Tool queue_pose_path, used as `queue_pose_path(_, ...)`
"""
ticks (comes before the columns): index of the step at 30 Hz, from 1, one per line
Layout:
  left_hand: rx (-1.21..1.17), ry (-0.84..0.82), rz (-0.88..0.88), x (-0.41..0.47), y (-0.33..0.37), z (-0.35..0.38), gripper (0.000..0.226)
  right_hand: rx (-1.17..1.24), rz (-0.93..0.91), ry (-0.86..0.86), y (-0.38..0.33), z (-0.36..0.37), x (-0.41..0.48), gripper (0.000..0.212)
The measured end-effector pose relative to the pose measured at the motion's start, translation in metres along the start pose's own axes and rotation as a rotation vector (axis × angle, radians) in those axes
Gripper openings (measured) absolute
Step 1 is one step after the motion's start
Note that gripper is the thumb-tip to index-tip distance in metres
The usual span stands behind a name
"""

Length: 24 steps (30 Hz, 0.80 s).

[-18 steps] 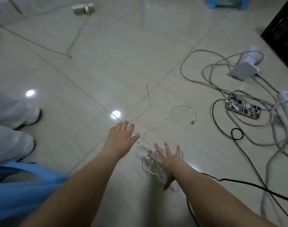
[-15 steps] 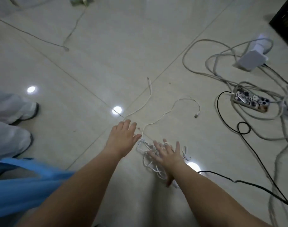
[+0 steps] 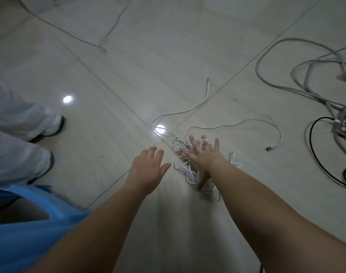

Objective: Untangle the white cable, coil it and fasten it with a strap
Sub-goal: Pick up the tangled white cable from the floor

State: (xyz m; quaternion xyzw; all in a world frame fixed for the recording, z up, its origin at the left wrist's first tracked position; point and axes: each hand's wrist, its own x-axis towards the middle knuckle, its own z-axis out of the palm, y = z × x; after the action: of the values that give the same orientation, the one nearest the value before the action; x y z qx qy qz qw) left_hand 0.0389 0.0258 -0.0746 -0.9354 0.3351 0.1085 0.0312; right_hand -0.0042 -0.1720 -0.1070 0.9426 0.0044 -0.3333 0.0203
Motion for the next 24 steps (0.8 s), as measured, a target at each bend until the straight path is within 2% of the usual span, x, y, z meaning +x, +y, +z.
queue_pose_path(3,-0.031,0.013,-0.018,0.011,0.000,0.003,0.061,-0.035,0.033,-0.008,0.015,-0.006,0.024,0.137)
queue_pose_path(7,-0.040,0.004,-0.029,0.021,0.003,0.011,0.067,0.075,-0.018,-0.043,0.024,0.000,0.051,0.139)
queue_pose_path(9,-0.008,-0.037,-0.023,0.026,0.001,0.016,0.058,0.093,-0.047,-0.027,0.024,0.003,0.058,0.135)
queue_pose_path(11,-0.018,-0.063,-0.027,0.029,-0.002,0.021,0.056,0.089,-0.100,0.041,0.026,0.003,0.061,0.119)
queue_pose_path(14,-0.023,-0.084,-0.052,0.029,-0.006,0.022,0.067,0.205,-0.218,0.100,0.018,0.004,0.059,0.074)
queue_pose_path(16,-0.022,-0.104,-0.037,0.030,-0.007,0.020,0.065,0.243,-0.198,0.089,0.010,0.002,0.053,0.044)
queue_pose_path(17,-0.001,-0.092,-0.034,0.033,-0.008,0.015,0.059,0.184,-0.180,0.090,0.009,-0.001,0.049,0.036)
queue_pose_path(20,0.033,0.008,0.000,0.045,-0.007,-0.011,0.052,0.036,-0.154,0.180,0.025,-0.029,0.032,0.030)
queue_pose_path(24,0.041,-0.004,0.022,0.049,-0.001,-0.073,0.054,0.038,-0.129,0.335,0.057,-0.093,-0.012,0.032)
